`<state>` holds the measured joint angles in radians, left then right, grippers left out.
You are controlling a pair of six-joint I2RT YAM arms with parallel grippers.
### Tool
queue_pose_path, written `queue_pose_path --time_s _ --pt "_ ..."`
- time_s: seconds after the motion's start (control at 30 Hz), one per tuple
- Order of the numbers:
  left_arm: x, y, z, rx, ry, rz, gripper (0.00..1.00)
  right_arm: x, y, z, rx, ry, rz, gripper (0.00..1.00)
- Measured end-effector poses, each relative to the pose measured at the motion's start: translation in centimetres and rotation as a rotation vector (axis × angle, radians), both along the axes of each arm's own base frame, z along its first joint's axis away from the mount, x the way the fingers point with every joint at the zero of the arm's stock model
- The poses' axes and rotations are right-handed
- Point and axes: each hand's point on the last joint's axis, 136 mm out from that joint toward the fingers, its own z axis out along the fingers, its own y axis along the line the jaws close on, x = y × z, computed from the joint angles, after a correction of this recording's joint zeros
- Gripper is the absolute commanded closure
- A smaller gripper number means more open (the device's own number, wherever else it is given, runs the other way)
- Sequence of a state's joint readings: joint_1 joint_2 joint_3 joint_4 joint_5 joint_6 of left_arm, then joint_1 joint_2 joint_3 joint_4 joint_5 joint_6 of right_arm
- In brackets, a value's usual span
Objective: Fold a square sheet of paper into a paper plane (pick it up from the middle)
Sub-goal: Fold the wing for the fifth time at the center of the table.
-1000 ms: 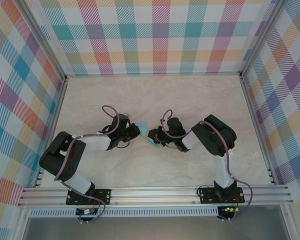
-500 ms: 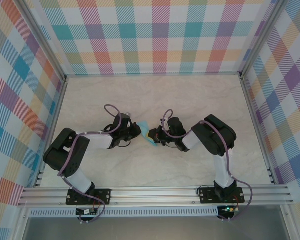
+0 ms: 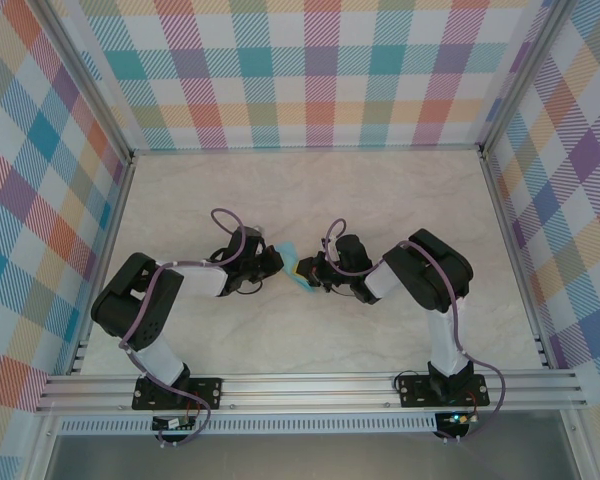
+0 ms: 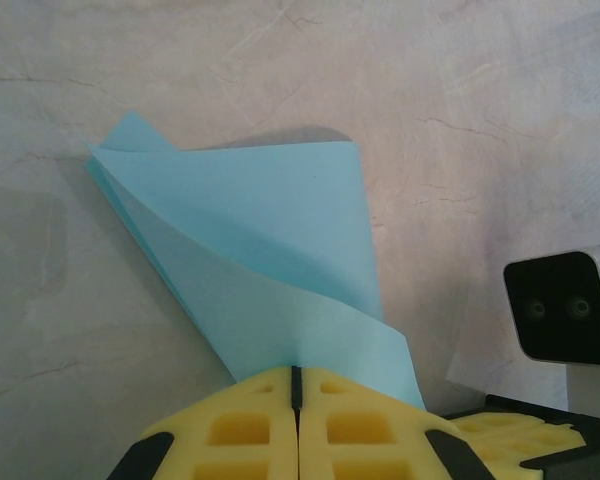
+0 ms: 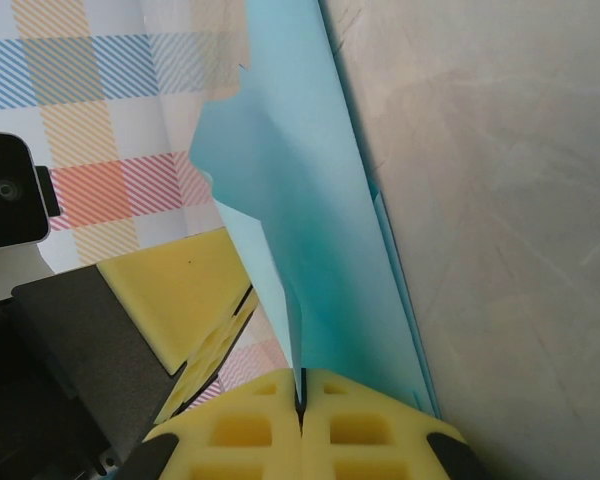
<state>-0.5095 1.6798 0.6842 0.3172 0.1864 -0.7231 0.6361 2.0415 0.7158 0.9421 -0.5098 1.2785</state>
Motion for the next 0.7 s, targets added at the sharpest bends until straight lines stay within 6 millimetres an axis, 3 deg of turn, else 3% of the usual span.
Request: queue_pose_path --time_s 0.7 --pt "0.25 -0.32 -0.87 0.023 0.005 -0.029 0.94 0.01 -0.06 -0.08 -0.004 -0.003 -0.002 1.00"
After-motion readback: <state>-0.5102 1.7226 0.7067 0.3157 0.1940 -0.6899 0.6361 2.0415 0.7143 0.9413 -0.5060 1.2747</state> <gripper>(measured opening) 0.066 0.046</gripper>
